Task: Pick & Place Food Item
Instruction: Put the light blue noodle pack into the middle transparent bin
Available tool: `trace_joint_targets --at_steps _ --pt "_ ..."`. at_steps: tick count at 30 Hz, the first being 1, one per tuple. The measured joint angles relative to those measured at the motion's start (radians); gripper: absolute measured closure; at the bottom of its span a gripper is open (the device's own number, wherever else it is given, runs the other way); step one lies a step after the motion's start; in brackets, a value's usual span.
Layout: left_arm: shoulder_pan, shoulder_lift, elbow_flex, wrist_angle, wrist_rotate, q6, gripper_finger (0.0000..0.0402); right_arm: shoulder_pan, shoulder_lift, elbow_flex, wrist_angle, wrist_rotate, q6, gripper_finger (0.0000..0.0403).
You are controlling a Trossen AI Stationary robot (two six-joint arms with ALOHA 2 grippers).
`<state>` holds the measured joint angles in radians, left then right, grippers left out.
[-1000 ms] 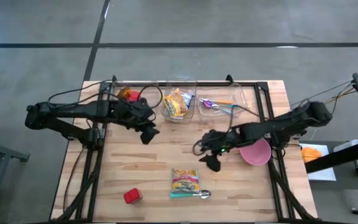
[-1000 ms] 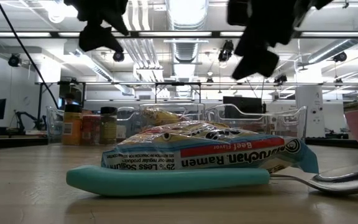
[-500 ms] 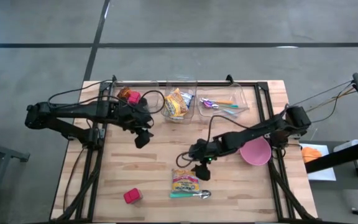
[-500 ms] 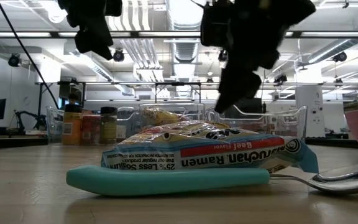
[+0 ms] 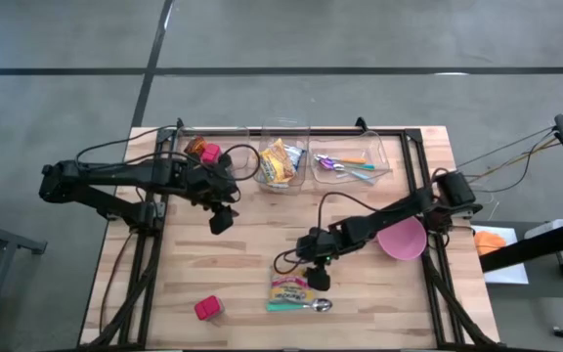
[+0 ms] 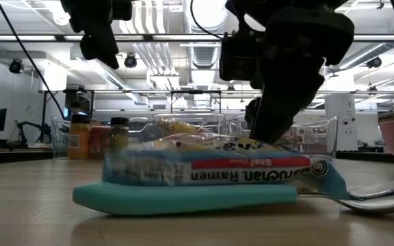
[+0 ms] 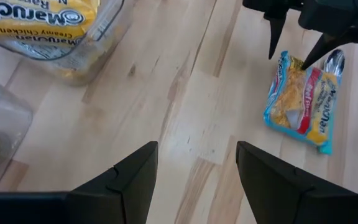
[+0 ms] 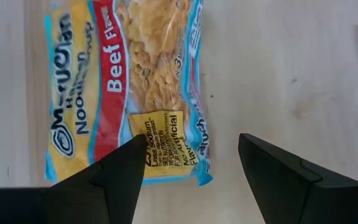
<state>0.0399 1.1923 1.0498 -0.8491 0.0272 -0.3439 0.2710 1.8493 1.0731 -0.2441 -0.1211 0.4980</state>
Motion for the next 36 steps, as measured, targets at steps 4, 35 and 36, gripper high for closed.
trace_joint_targets --at_steps 4,35,36 --pt "0.000 0.000 -0.010 -0.008 0.000 0.000 0.0178 0.000 0.012 0.000 0.000 -0.019 0.000 0.0163" --pt "0.001 0.000 -0.010 -0.009 0.000 0.026 0.0178 0.000 -0.030 -0.002 -0.015 -0.011 -0.008 0.0395" --pt "0.001 0.000 -0.010 -0.010 0.000 0.026 0.0178 0.000 -0.037 -0.002 -0.016 -0.009 -0.008 0.0395"
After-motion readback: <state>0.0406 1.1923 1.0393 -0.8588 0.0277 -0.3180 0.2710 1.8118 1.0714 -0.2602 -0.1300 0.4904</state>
